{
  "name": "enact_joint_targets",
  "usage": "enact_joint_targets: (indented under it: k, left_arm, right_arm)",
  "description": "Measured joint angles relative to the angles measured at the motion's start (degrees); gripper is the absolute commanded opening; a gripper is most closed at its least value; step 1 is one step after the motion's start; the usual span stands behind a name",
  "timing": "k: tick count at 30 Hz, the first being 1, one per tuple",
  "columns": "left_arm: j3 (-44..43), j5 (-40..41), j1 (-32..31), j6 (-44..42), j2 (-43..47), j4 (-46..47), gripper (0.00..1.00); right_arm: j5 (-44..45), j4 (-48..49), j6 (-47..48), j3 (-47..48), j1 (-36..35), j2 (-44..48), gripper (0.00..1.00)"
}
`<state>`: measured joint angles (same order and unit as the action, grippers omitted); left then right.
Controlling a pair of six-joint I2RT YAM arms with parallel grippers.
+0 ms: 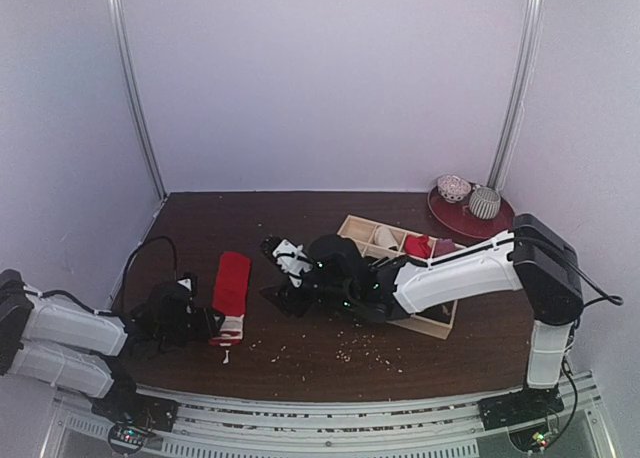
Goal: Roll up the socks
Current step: Move a pair of socks to the center of the board, then pick up the pair of socks from the center of the board.
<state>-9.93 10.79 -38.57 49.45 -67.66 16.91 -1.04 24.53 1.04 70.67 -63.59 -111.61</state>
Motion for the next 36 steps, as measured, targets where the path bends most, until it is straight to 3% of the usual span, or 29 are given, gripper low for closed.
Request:
enact_joint_targets:
  k: [4, 10, 15, 22, 30, 36]
  left_arm:
    - [0.20, -3.19, -0.85, 1.99, -2.23, 4.13, 0.38]
    - [-1.66, -4.94, -6.95, 3.67, -5.57, 5.95, 0.37]
    - [-3.54, -5.73, -9.81, 4.70, -6.73, 5.03, 0.57]
    - [-3.61, -2.80, -9.86, 4.35, 3.82, -5.68, 0.78]
    - [-3.45, 1.03, -9.86, 1.86, 21.03, -16.81, 0.79]
    - [-2.89, 1.64, -9.86, -0.37, 23.93, -19.17, 0.79]
  right_arm:
    - [-4.20, 0.00, 1.51, -3.45, 0.00, 2.91, 0.66]
    - [-13.25, -0.46, 5.42, -8.35, 0.00, 3.32, 0.66]
    - [-18.69, -1.03, 10.16, -9.44, -0.02, 3.39, 0.69]
    - [-25.92, -3.89, 21.29, -8.09, 2.05, 3.10, 0.70]
    - [-33.35, -15.02, 33.31, 8.20, 4.66, -7.30, 0.68]
    - [-37.09, -21.75, 37.11, 14.56, 5.11, -15.26, 0.65]
